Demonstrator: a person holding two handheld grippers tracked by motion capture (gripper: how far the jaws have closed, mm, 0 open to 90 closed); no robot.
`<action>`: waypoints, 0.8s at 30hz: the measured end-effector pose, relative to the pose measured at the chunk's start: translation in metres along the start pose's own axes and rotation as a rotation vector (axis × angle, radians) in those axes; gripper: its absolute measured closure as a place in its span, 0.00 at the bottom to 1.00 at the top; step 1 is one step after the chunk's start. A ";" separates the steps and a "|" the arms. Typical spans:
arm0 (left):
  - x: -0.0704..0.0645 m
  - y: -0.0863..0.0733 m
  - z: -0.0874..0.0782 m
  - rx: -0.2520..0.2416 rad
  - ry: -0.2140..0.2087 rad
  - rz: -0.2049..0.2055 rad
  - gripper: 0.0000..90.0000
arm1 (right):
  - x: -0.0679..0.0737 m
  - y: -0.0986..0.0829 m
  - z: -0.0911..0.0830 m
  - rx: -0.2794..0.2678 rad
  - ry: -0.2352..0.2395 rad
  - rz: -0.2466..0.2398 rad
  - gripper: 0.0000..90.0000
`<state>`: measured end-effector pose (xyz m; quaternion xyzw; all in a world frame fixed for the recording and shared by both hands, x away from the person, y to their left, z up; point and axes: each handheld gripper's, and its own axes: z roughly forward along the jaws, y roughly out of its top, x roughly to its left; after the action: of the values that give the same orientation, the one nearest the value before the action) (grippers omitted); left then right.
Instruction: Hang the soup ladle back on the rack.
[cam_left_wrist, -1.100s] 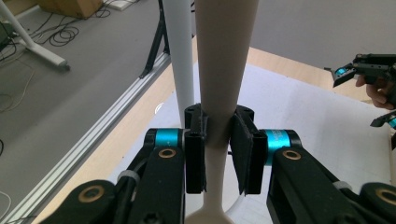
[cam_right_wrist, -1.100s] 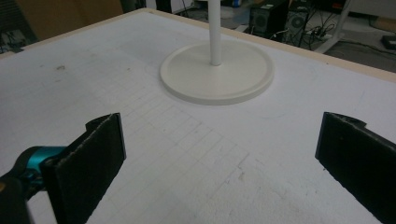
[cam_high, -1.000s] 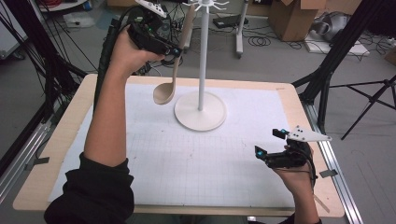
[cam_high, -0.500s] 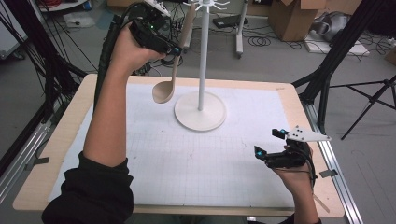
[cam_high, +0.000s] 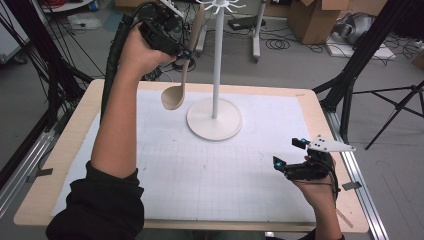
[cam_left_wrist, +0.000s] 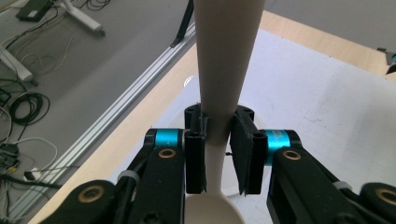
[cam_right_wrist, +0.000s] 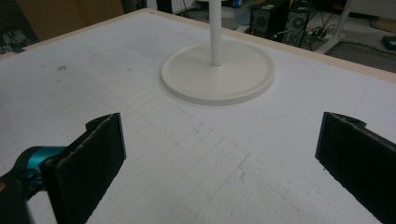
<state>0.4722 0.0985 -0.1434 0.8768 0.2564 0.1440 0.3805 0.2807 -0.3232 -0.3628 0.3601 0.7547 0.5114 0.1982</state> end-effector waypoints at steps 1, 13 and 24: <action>0.000 0.000 0.000 -0.002 -0.003 0.001 0.84 | 0.000 0.000 0.000 0.003 0.001 0.003 0.00; 0.000 0.004 0.003 0.007 0.003 0.001 0.84 | 0.001 0.000 0.001 0.004 0.003 0.001 0.00; -0.001 0.011 0.004 0.036 0.013 -0.002 0.84 | 0.000 0.000 0.000 0.001 0.004 0.005 0.00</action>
<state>0.4772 0.0895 -0.1384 0.8823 0.2623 0.1445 0.3631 0.2802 -0.3229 -0.3627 0.3609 0.7545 0.5122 0.1952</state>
